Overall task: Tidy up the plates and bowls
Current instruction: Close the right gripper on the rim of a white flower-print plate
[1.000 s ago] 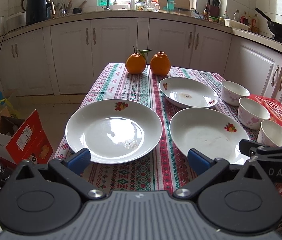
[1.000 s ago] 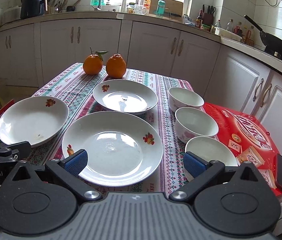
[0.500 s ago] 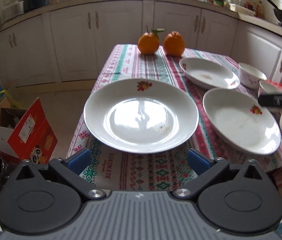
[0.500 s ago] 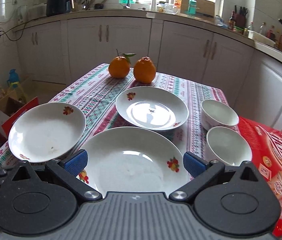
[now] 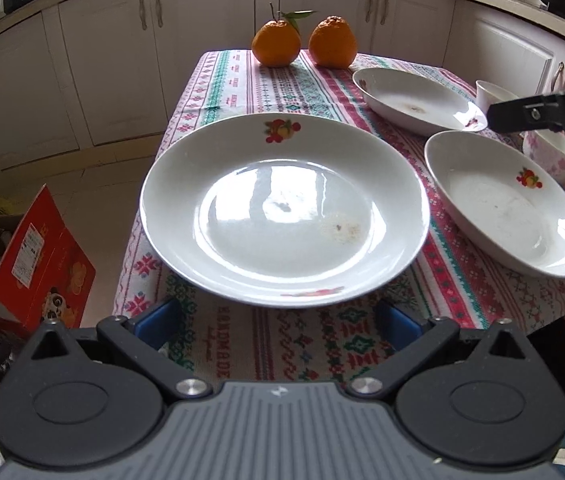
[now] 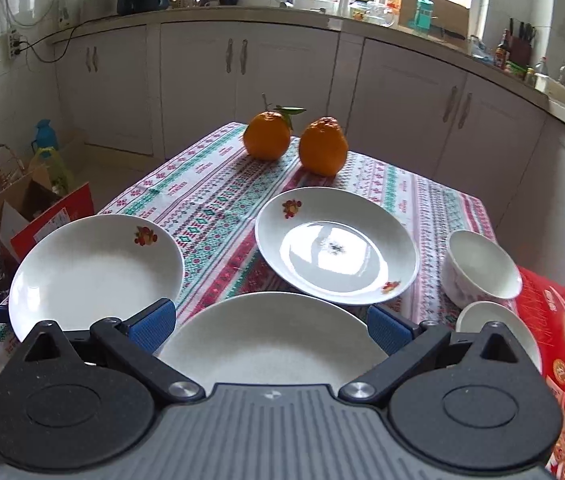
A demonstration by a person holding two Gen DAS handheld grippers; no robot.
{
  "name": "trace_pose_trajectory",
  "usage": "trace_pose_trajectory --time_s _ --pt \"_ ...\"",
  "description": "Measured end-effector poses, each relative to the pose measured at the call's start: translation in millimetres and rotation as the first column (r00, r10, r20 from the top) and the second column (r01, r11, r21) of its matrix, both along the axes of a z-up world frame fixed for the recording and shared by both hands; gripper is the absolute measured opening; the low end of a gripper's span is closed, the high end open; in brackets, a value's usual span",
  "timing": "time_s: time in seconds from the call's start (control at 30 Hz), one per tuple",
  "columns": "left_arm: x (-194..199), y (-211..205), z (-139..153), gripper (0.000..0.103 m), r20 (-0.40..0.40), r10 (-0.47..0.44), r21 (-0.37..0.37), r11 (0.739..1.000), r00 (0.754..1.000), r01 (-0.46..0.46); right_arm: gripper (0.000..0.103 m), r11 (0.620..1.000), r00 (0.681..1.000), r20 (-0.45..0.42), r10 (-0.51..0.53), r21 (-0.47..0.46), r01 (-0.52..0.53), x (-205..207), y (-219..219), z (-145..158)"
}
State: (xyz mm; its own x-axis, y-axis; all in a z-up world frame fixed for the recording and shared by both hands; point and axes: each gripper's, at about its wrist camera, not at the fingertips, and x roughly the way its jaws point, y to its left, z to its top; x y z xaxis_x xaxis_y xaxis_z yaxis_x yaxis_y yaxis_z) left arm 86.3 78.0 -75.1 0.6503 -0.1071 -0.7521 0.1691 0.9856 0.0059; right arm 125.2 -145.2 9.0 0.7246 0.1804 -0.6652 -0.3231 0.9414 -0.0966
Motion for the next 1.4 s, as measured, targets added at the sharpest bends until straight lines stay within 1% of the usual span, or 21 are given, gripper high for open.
trace_pose_trajectory --time_s 0.23,0.4,0.47,0.53,0.63,0.77,0.83,0.97,1.07,1.13,1.27,1.3,1.37,1.4 --pt "7 5 -2 0.103 0.011 -0.043 -0.005 0.999 0.999 0.043 0.103 0.993 0.994 -0.059 0.093 0.073 -0.089 29 16 -1" --pt "8 7 -3 0.103 0.021 -0.076 -0.007 0.997 0.997 0.077 0.103 0.972 0.974 -0.118 0.194 0.156 -0.175 55 31 0" --pt "8 7 -4 0.103 0.032 -0.084 -0.010 0.996 0.996 0.085 0.103 0.958 0.959 -0.145 0.243 0.191 -0.214 64 38 -1" --pt "7 8 -4 0.103 0.041 -0.088 -0.011 0.996 0.995 0.089 0.103 0.946 0.944 -0.168 0.285 0.206 -0.249 73 46 -3" --pt "5 8 -5 0.103 0.054 -0.086 -0.012 0.996 0.995 0.087 0.103 0.932 0.921 -0.189 0.341 0.201 -0.303 84 58 -8" --pt "1 8 -7 0.103 0.087 -0.079 -0.017 0.997 0.993 0.080 0.103 0.910 0.879 -0.257 0.402 0.218 -0.353 99 70 -22" --pt "-1 9 -7 0.103 0.092 -0.078 -0.021 0.997 0.993 0.080 0.103 0.893 0.854 -0.277 0.441 0.234 -0.385 105 76 -28" --pt "1 10 -7 0.103 0.093 -0.099 -0.023 0.995 0.991 0.101 0.103 0.875 0.823 -0.306 0.479 0.242 -0.419 119 86 -40" --pt "0 11 -6 0.102 0.094 -0.112 -0.025 0.993 0.989 0.115 0.098 0.868 0.807 -0.326 0.492 0.253 -0.427 131 90 -47" --pt "0 12 -5 0.102 0.098 -0.115 -0.031 0.992 0.989 0.119 0.089 0.863 0.797 -0.339 0.500 0.269 -0.427 138 93 -51" --pt "-1 14 -3 0.102 0.096 -0.131 -0.038 0.990 0.987 0.135 0.082 0.844 0.767 -0.356 0.534 0.276 -0.459 146 101 -55" --pt "-1 14 -2 0.102 0.096 -0.136 -0.037 0.989 0.986 0.140 0.077 0.842 0.761 -0.362 0.538 0.279 -0.463 147 102 -56" --pt "0 15 -2 0.102 0.093 -0.143 -0.039 0.988 0.985 0.147 0.076 0.838 0.752 -0.372 0.544 0.287 -0.464 150 104 -59" --pt "0 16 -1 0.102 0.092 -0.146 -0.040 0.988 0.985 0.150 0.075 0.836 0.749 -0.373 0.547 0.289 -0.467 152 104 -59"
